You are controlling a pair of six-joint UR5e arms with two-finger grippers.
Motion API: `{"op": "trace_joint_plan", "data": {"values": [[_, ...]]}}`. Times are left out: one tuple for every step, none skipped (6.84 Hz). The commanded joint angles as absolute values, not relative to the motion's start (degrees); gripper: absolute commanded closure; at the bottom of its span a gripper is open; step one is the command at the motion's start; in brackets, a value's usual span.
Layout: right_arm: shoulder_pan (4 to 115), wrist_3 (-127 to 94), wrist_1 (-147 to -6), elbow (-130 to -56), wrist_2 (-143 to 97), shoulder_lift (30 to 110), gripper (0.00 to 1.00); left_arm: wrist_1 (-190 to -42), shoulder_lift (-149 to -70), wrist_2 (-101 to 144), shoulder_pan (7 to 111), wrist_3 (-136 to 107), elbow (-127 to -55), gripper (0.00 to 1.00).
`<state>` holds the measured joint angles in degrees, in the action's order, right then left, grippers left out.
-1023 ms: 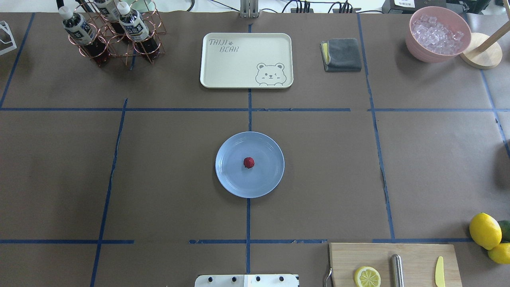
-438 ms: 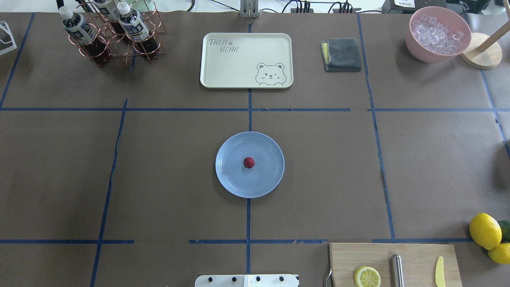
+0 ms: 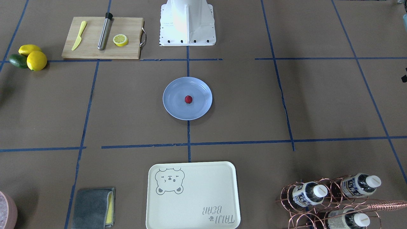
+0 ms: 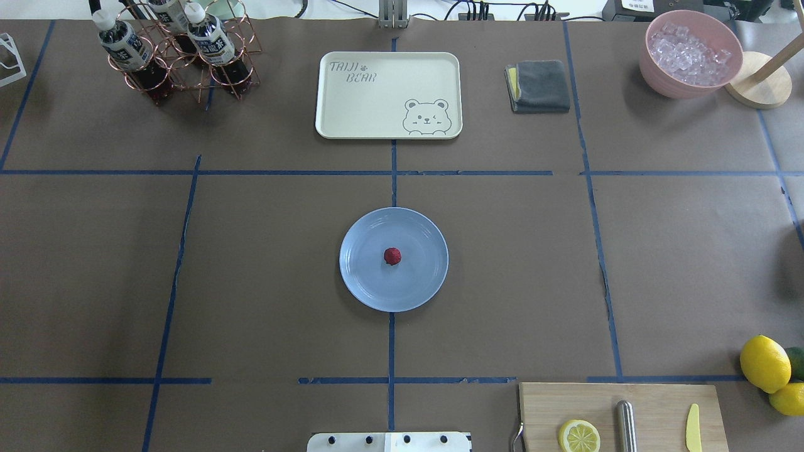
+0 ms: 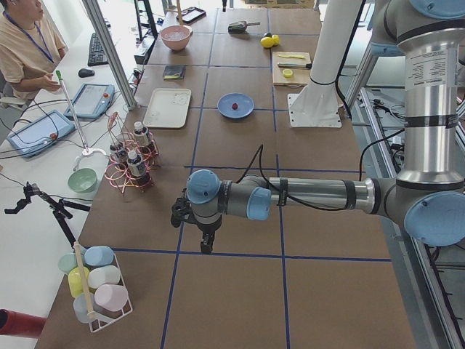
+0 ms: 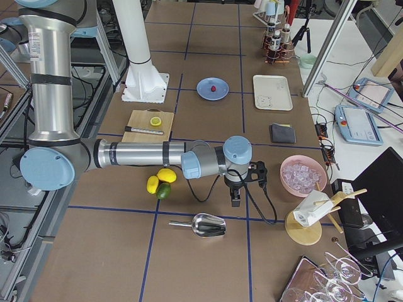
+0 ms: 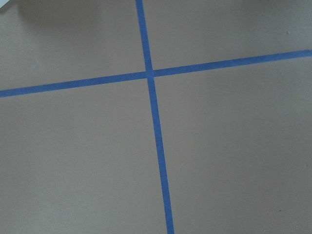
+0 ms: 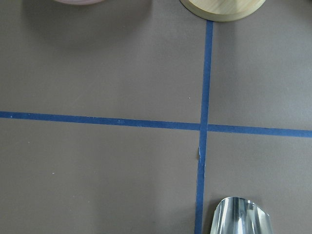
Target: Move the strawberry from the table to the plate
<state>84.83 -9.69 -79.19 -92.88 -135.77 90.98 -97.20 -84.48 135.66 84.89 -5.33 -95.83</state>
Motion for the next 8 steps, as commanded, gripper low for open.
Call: {"op": "trace_joint_plan", "data": {"values": [[84.8, -9.7, -79.1, -92.7, -135.9, 91.0, 0.0, -97.1, -85.4, 135.4, 84.7, -7.8, -95.5, 0.0], [84.9, -9.6, -79.3, -92.8, -136.1, 91.1, 0.0, -97.1, -86.5, 135.4, 84.6, -6.3, -95.2, 0.0], [84.9, -9.1, -80.4, -92.6, -136.4, 91.1, 0.0, -97.1, -88.0, 135.4, 84.6, -2.3, -94.0, 0.0], [85.2, -8.4, -83.6, -93.0, -137.1, 90.1, 0.0, -96.9, -88.8, 135.4, 84.6, -1.2, -93.7, 0.0], [85.7, -6.2, -84.7, -92.6, -137.3, 89.5, 0.0, -97.0, -89.4, 135.5, 84.6, -1.1, -93.1, 0.0], [85.7, -5.5, -84.9, -92.5, -137.3, 89.5, 0.0, -97.0, -90.3, 135.6, 84.6, -1.1, -93.2, 0.0], [85.8, -5.5, -84.9, -92.7, -137.2, 89.3, 0.0, -97.0, -91.7, 135.7, 84.6, -1.1, -93.1, 0.0], [85.8, -5.5, -84.9, -92.6, -136.9, 89.1, 0.0, -97.0, -92.8, 135.6, 84.6, -1.1, -92.7, 0.0]]}}
